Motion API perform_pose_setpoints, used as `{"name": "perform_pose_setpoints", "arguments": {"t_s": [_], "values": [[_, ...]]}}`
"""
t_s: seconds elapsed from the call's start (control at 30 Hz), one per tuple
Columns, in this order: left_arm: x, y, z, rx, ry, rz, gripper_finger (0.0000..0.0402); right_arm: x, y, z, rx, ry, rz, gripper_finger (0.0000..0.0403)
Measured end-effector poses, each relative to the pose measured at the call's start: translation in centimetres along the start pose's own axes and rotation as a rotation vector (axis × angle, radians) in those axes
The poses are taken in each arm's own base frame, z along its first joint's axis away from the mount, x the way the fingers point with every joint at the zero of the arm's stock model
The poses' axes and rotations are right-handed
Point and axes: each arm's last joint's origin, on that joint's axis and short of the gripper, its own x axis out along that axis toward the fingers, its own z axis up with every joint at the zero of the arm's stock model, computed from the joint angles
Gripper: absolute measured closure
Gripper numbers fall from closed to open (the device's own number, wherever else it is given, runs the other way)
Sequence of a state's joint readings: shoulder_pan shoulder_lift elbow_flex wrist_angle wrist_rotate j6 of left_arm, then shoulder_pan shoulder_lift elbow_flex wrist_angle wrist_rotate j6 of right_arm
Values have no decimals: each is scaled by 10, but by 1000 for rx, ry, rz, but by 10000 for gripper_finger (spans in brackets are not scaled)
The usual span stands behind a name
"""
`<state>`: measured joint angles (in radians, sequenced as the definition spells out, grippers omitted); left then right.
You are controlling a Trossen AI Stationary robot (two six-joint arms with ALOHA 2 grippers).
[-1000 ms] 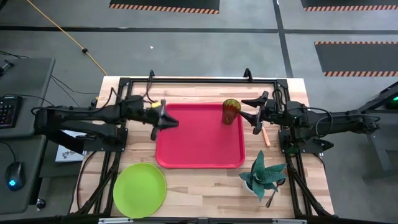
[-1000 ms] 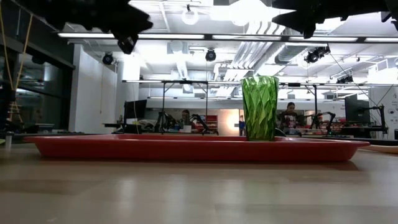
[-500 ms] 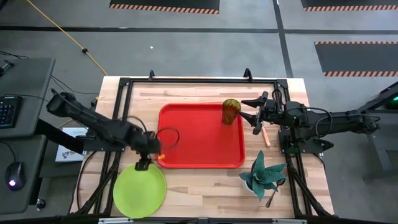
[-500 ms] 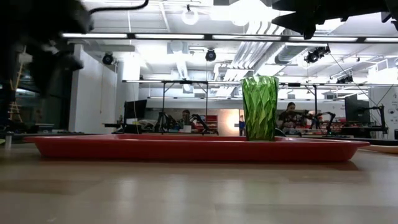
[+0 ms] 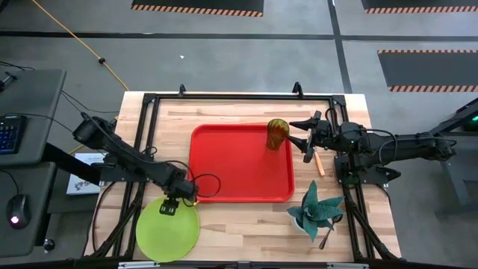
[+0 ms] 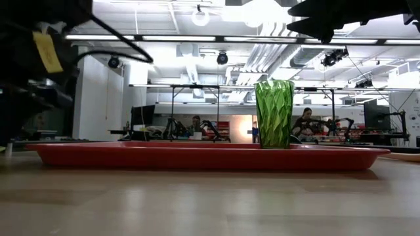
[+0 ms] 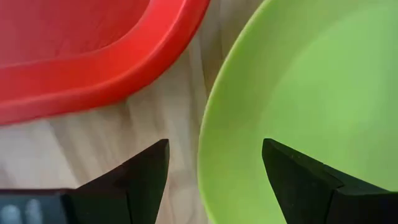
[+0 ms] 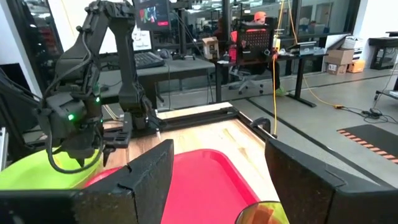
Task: Pick and place plate/cup/fork/spoon on tray
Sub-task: Put the green plate on the red serving tray to the left of the green cup
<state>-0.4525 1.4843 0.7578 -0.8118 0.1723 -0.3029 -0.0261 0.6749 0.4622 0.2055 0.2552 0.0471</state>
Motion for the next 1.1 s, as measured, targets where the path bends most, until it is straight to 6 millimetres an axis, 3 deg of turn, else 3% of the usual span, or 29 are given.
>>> {"name": "perform_pose_setpoints", "arguments": {"t_s": [0.4,0.53,0.77,1.1], "values": [[14,10,7,49,76,-16,171,0,0,-1,21,10,-1,158],[14,10,7,75,75,-10,227,0,0,-1,21,11,-1,158],[13,9,4,88,101,-52,374,0,0,-1,20,13,-1,158],[-3,12,4,92,60,-125,397,0,0,-1,19,15,-1,158]]}}
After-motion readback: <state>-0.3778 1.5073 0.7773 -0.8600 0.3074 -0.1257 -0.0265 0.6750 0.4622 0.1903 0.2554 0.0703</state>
